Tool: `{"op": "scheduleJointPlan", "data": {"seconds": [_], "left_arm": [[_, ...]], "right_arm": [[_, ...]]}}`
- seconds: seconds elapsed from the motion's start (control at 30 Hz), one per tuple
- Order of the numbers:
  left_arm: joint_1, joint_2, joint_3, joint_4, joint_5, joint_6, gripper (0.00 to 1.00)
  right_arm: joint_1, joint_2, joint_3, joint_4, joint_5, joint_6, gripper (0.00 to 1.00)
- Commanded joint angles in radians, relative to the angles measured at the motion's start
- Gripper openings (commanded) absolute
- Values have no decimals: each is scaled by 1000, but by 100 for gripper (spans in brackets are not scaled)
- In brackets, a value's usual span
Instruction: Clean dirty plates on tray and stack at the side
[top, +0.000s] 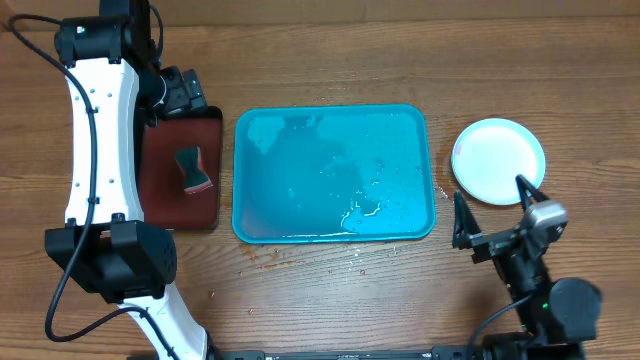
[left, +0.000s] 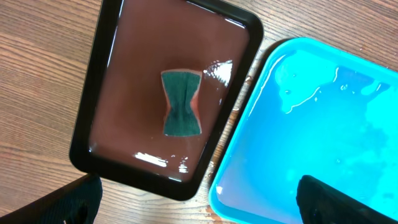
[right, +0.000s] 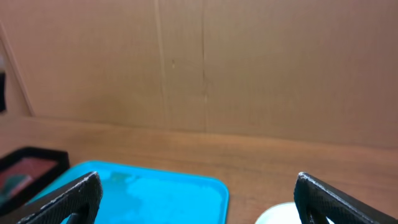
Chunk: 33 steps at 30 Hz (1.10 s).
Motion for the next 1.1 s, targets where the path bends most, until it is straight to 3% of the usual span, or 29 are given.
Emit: {"op": "scheduleJointPlan", "data": {"seconds": [0.0, 0.17, 0.3, 1.07], "left_arm": [[-9, -12, 12, 1, 8, -3, 100], [-9, -12, 12, 2, 8, -3, 100], [-9, -12, 12, 1, 8, -3, 100], [-9, -14, 12, 2, 8, -3, 100]], "right_arm": [[3, -98, -138, 79, 5, -13, 100], [3, -188, -259, 99, 6, -13, 100], [3, -187, -259, 20, 1, -13, 100], [5, -187, -259, 24, 1, -13, 100]]}}
